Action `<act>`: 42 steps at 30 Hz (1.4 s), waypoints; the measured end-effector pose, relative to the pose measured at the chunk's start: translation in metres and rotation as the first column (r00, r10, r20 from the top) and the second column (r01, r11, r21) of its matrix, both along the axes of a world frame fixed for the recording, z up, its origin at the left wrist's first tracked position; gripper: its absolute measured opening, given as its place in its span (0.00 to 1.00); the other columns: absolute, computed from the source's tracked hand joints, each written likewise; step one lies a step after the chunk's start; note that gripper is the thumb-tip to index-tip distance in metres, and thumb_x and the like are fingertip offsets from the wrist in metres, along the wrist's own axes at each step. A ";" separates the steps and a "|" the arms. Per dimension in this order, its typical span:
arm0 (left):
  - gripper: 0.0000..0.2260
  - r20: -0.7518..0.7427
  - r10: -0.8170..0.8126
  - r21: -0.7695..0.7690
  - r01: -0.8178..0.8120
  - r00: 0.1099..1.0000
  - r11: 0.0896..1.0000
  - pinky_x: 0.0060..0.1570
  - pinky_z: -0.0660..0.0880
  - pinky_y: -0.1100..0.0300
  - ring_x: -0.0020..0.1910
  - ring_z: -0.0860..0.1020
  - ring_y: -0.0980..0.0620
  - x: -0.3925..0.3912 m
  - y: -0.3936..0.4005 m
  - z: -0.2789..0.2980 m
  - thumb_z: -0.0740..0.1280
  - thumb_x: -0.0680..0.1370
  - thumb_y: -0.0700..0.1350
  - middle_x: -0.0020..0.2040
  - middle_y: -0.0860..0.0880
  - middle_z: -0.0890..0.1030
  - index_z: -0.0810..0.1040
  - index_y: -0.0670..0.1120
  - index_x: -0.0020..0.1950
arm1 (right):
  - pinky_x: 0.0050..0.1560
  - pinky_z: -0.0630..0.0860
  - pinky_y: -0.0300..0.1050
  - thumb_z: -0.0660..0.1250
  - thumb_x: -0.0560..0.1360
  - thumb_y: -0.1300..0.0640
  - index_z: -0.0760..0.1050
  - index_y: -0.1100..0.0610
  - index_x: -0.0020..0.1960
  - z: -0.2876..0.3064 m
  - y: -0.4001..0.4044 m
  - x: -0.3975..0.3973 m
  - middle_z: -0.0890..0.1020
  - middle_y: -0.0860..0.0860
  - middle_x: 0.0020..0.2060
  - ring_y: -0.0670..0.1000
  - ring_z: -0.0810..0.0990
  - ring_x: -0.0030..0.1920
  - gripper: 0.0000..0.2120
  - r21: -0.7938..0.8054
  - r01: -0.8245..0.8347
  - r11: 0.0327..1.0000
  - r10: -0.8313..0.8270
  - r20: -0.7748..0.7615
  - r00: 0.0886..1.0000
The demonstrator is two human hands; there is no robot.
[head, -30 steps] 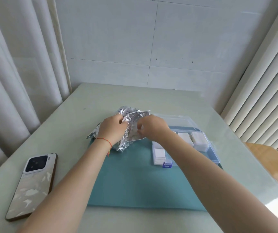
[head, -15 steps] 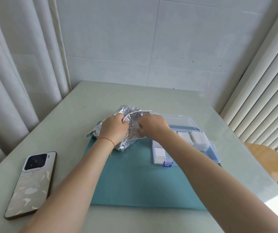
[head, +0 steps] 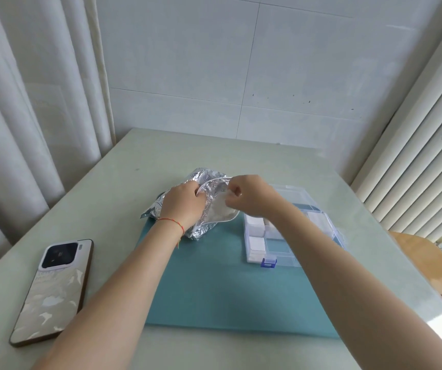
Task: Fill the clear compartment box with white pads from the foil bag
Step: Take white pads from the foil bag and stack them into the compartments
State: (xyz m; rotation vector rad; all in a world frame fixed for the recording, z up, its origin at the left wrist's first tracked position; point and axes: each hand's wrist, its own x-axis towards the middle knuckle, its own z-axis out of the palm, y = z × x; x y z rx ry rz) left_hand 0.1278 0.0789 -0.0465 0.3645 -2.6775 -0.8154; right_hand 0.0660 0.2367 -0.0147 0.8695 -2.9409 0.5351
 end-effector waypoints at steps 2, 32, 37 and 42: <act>0.12 0.032 -0.008 0.001 0.008 0.999 1.000 0.34 0.59 0.54 0.40 0.69 0.42 0.002 0.003 0.003 0.60 0.79 0.45 0.33 0.48 0.70 0.66 0.45 0.35 | 0.31 0.67 0.41 0.65 0.73 0.57 0.76 0.60 0.40 0.011 0.014 0.006 0.77 0.51 0.31 0.51 0.70 0.30 0.06 -0.177 0.021 0.984 0.004 0.138 0.990; 0.17 -0.080 -0.458 0.990 0.017 0.885 -0.141 0.34 0.78 0.58 0.36 0.80 0.45 0.004 0.087 0.037 0.55 0.82 0.51 0.47 0.42 0.79 0.76 0.41 0.54 | 0.44 0.73 0.30 0.76 0.69 0.49 0.76 0.49 0.58 0.027 0.088 0.017 0.79 0.45 0.52 0.42 0.78 0.51 0.20 -0.500 -0.016 0.866 0.144 0.219 0.965; 0.16 -0.126 -0.428 0.987 0.072 0.895 -0.140 0.39 0.80 0.57 0.39 0.82 0.51 0.006 0.088 0.037 0.55 0.83 0.55 0.46 0.49 0.80 0.78 0.48 0.52 | 0.49 0.72 0.31 0.76 0.67 0.49 0.72 0.49 0.65 0.023 0.070 0.031 0.74 0.43 0.54 0.44 0.75 0.52 0.28 -0.340 -0.105 0.935 0.136 0.070 0.988; 0.16 -0.128 -0.454 0.989 0.083 0.882 -0.119 0.36 0.80 0.58 0.39 0.81 0.52 0.004 0.086 0.032 0.55 0.83 0.55 0.46 0.48 0.80 0.79 0.47 0.54 | 0.50 0.72 0.38 0.74 0.68 0.50 0.73 0.50 0.65 0.024 0.066 0.033 0.73 0.47 0.52 0.48 0.73 0.52 0.26 -0.275 -0.091 0.957 0.103 0.027 0.994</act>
